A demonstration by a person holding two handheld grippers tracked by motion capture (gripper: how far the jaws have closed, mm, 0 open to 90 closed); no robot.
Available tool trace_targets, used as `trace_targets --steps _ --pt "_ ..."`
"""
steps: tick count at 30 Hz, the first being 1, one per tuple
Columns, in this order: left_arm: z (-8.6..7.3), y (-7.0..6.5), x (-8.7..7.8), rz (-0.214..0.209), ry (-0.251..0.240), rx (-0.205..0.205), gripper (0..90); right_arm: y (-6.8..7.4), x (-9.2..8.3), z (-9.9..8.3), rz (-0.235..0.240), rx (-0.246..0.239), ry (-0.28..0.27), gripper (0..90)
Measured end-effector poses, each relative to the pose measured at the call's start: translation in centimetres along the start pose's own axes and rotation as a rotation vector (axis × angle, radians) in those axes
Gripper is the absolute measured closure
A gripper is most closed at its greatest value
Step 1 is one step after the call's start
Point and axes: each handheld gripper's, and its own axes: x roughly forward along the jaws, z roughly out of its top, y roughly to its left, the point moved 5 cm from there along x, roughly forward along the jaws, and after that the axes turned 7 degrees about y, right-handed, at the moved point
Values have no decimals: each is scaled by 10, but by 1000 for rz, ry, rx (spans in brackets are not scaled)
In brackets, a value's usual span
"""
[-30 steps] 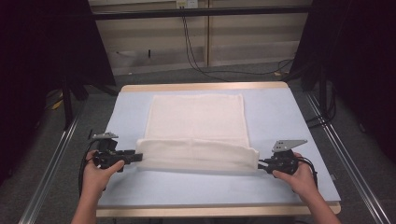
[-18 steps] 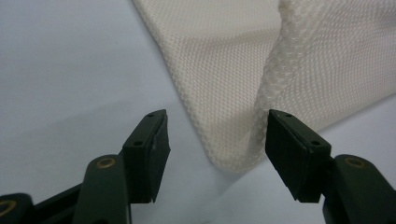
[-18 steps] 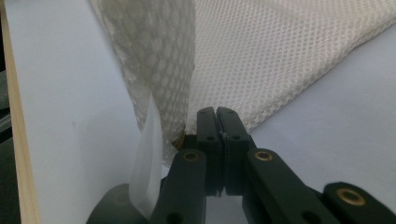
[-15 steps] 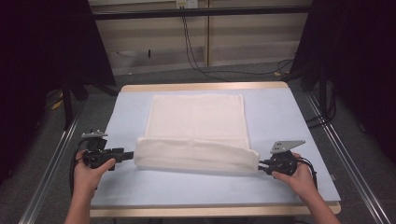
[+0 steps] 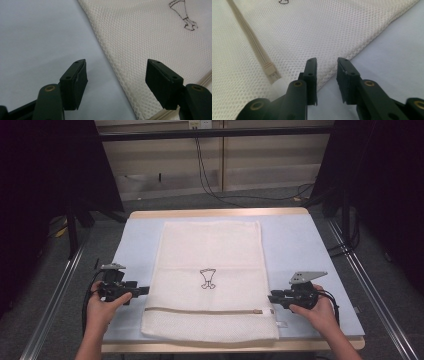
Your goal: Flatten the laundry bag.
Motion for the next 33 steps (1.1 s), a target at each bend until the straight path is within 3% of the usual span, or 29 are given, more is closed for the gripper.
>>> trace_targets --steps 3,4,9,10,12,14,16,19,21,23,26,27,29,33 --pt "-1 -2 6 -5 0 5 353 1 0 1 -16 20 -3 638" --pt "-2 -2 7 -15 20 25 368 2 1 1 -8 20 -5 630" --pt "-2 -8 10 -15 36 29 414 6 2 1 -3 51 3 625" --pt "-3 -9 12 -13 50 45 414 7 3 1 -9 58 6 624" --pt "-4 -12 15 -10 57 40 425 8 4 -1 -30 60 33 630" --pt "-3 -15 16 -19 57 36 434 9 5 -3 -30 53 54 667" --pt "-4 -16 17 17 56 52 476 12 8 -4 -38 56 63 709" --pt "-4 -20 17 -14 76 49 534 12 8 -3 -33 59 67 747" --pt "-3 -23 18 13 81 53 562 12 8 -3 -25 68 66 779" --pt "-3 -24 18 16 90 23 586 12 8 -3 -22 68 68 787" --pt "-4 -22 18 35 83 9 667 12 8 -3 -25 78 69 819" --pt "-4 -22 18 47 77 2 697 12 9 -2 -29 105 62 842" --pt "-4 -22 18 55 86 -4 773 12 9 0 -32 102 58 856" --pt "-2 -23 19 53 92 2 836 12 9 0 -35 107 60 862"
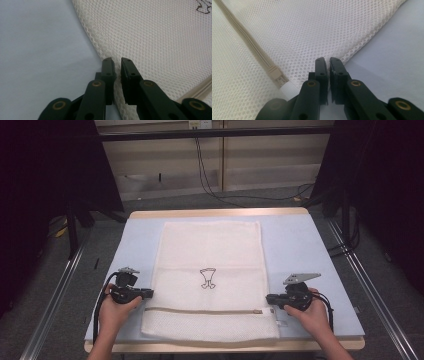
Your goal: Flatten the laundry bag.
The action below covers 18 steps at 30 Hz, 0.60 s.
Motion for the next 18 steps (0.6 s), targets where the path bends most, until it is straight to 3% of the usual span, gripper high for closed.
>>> trace_targets --steps 10,18 --pt "5 2 1 25 -10 3 872 -4 -3 4 -11 14 -33 879" --pt "14 6 4 30 -43 -20 871 -11 0 10 -18 11 -53 880"
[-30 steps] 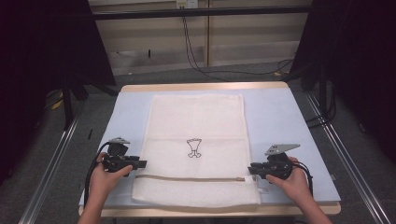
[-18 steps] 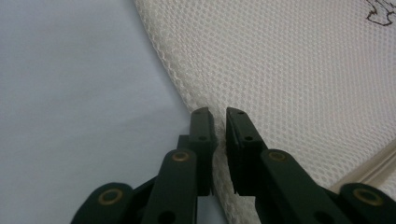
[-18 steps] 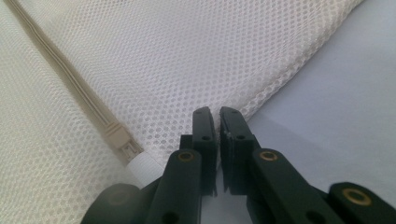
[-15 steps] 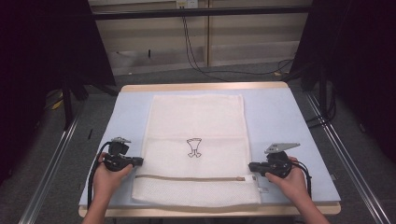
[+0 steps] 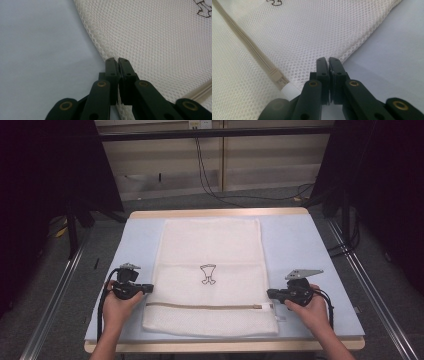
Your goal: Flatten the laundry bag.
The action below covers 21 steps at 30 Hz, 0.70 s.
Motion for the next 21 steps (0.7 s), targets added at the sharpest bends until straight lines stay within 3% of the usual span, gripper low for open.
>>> trace_targets --steps 13,14,21 --pt "1 5 0 7 -13 -27 871 0 2 7 -4 -9 -10 880" --pt "1 7 -1 13 -2 -8 871 0 3 7 -8 -11 -11 880" --pt "3 10 0 16 -12 -12 867 -2 4 10 -28 -27 -21 900"
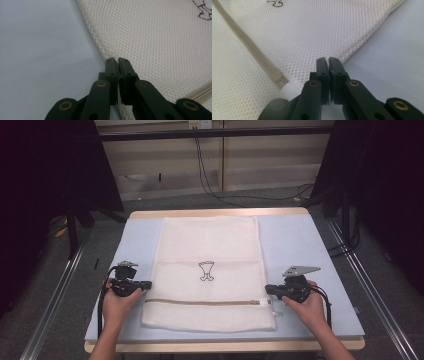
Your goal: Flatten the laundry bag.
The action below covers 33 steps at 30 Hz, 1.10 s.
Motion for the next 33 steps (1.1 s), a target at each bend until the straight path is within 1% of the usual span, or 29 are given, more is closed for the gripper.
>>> trace_targets --steps 1,2,3,4,5,6,7,8,10,11,12,13,14,16,17,18,19,20,21,23,24,25,26,27,28,30,31,32,33 --pt "1 0 1 6 -13 -10 865 0 0 0 -11 -6 -4 900" --pt "1 0 1 16 -18 -6 863 -2 -1 0 -38 -12 -2 900" --pt "1 1 1 16 -10 2 862 -3 -1 -1 -34 -12 5 900" --pt "2 0 1 7 -16 -15 856 -3 -3 -2 -15 0 -1 900" --pt "2 0 0 9 -22 -22 845 -3 -4 -2 -20 1 -13 900" --pt "1 2 -1 4 -9 -10 845 -3 -4 -2 -20 1 -13 900" --pt "1 2 -2 9 -20 -22 789 -3 -8 -1 -17 3 -23 894" --pt "2 3 -6 17 -33 -30 775 -3 -9 -1 -13 5 -31 893" --pt "3 4 -8 22 -42 -34 698 -3 -11 -1 -18 -6 -35 898" --pt "4 3 -10 14 -49 -46 659 -3 -11 -2 -21 -18 -30 899" --pt "6 1 -13 -2 -50 -43 630 -2 -10 -3 -24 -24 -31 900" --pt "7 0 -13 -8 -49 -37 593 -1 -10 -3 -17 -30 -29 900" --pt "8 -2 -12 -17 -54 -48 560 0 -9 -3 -14 -41 -30 900" --pt "9 -6 -11 -31 -50 -36 499 1 -9 -3 -21 -60 -37 900" --pt "10 -7 -11 -37 -49 -21 464 2 -8 -3 -24 -72 -39 900" --pt "11 -8 -10 -41 -54 -2 410 2 -8 -3 -31 -82 -45 900" --pt "11 -8 -10 -41 -54 -2 349 2 -8 -3 -31 -82 -45 900" --pt "12 -10 -9 -44 -72 0 300 4 -8 -3 -26 -95 -44 900" --pt "12 -11 -9 -45 -69 12 300 4 -8 -3 -26 -95 -44 900" --pt "13 -16 -8 -64 -71 17 227 5 -8 -4 -27 -99 -41 900" --pt "14 -21 -8 -66 -94 45 194 7 -8 -4 -26 -104 -40 900" --pt "14 -21 -8 -66 -94 45 175 7 -8 -4 -26 -104 -40 900" --pt "15 -28 -9 -74 -93 57 181 8 -8 -4 -25 -105 -44 900" --pt "15 -28 -9 -74 -93 57 183 8 -8 -4 -26 -105 -44 900" --pt "17 -33 -9 -87 -100 59 182 8 -9 -5 -23 -104 -43 900" --pt "18 -36 -8 -89 -104 59 182 8 -9 -5 -25 -105 -45 900" --pt "19 -38 -7 -97 -99 74 180 8 -9 -5 -26 -102 -44 900" --pt "20 -41 -6 -105 -112 72 180 8 -10 -5 -24 -101 -45 900" --pt "20 -41 -5 -109 -106 86 174 8 -11 -5 -24 -100 -51 900"
